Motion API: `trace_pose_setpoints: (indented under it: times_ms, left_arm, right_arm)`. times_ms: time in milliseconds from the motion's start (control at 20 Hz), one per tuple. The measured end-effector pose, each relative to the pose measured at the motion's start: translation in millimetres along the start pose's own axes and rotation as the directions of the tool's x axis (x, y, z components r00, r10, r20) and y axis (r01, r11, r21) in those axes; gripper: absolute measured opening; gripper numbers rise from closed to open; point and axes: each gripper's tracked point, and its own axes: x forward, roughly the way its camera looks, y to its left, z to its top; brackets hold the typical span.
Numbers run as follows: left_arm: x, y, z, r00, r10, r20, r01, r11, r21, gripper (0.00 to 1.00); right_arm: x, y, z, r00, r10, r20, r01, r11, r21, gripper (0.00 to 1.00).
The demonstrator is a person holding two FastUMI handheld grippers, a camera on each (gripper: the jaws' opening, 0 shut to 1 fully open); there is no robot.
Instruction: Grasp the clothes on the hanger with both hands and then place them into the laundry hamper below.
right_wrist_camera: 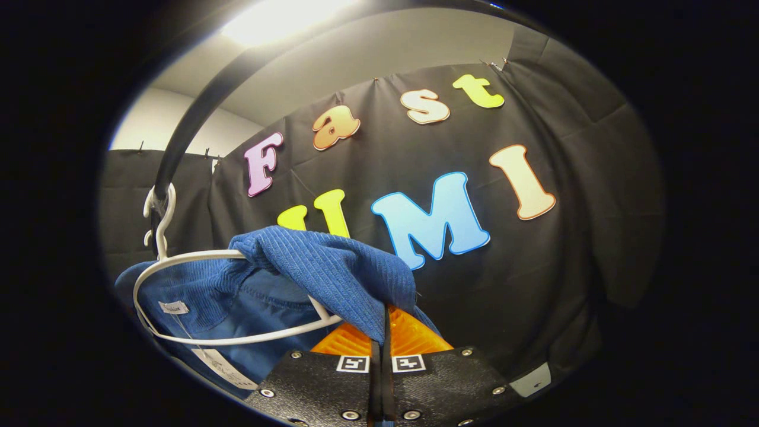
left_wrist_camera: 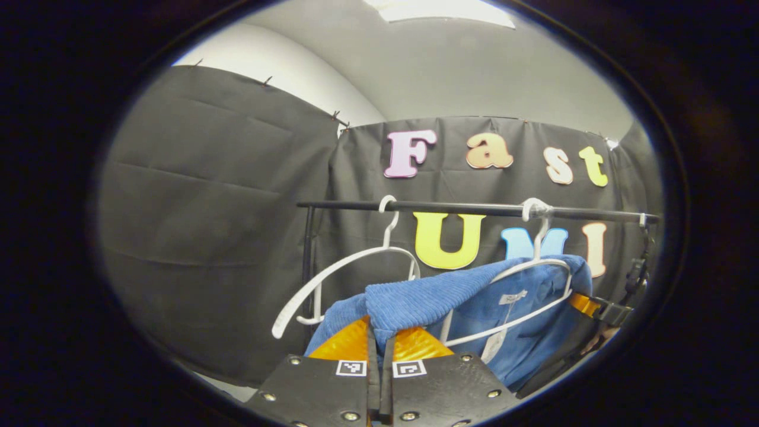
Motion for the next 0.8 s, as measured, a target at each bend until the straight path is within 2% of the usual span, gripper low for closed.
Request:
trace_pose_setpoints:
  times_ms: [250,400,500,650,800]
  left_arm:
    - [15,8,7,1.000,-0.008,0.013,0.008,0.998,0.057,0.01]
    - [24,14,6,1.000,-0.018,0.009,0.018,0.999,0.049,0.01]
    - [32,16,9,0.999,-0.037,0.013,0.037,0.998,0.051,0.01]
    - [45,21,13,0.998,-0.061,0.016,0.059,0.992,0.110,0.01]
    - [57,20,12,0.996,-0.091,0.001,0.091,0.990,0.104,0.02]
  right_arm:
    - [7,-12,18,0.998,-0.041,0.055,0.041,0.999,0.010,0.00]
    - [14,-27,33,0.993,-0.072,0.090,0.070,0.997,0.026,0.00]
    - [19,-28,37,0.992,-0.069,0.104,0.065,0.997,0.038,0.00]
    - [25,-26,40,0.990,-0.070,0.126,0.069,0.998,0.008,0.00]
    - [31,-26,45,0.986,-0.069,0.154,0.071,0.997,-0.002,0.00]
